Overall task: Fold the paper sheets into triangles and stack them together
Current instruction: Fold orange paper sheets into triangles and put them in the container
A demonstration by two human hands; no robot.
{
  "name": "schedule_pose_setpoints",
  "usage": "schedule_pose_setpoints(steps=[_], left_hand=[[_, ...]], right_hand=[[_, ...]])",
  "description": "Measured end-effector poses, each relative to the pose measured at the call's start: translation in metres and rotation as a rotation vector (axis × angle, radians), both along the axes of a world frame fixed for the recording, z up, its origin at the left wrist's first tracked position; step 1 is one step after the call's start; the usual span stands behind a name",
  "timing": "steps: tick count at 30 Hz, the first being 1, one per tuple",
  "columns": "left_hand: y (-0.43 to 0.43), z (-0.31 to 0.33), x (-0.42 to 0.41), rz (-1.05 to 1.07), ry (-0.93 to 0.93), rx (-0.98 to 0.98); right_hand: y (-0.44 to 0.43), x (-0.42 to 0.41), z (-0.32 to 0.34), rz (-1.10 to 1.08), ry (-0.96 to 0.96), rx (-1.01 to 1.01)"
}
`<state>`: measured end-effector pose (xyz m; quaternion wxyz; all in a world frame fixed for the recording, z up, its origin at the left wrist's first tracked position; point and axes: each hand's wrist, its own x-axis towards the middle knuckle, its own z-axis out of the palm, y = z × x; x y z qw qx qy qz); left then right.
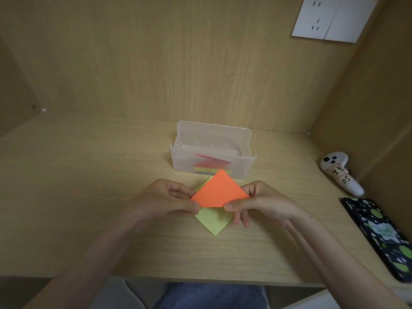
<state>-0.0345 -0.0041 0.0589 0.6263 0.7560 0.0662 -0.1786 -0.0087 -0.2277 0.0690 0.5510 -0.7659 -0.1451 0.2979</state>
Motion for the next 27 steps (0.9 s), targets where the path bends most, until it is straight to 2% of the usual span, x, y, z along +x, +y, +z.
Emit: schedule_pose_setpoints(steps=[10, 18, 27], left_hand=[[0.004, 0.0, -0.002, 0.022, 0.032, -0.087], [0.024, -0.004, 0.0, 0.123, -0.046, 0.023], [-0.017, -0.012, -0.008, 0.031, -0.101, -0.244]], right_hand=[[0.001, 0.0, -0.002, -0.013, 0.006, -0.013], [-0.018, 0.003, 0.003, -0.162, -0.004, 0.0], [0.007, -0.005, -0.008, -0.324, 0.024, 0.199]])
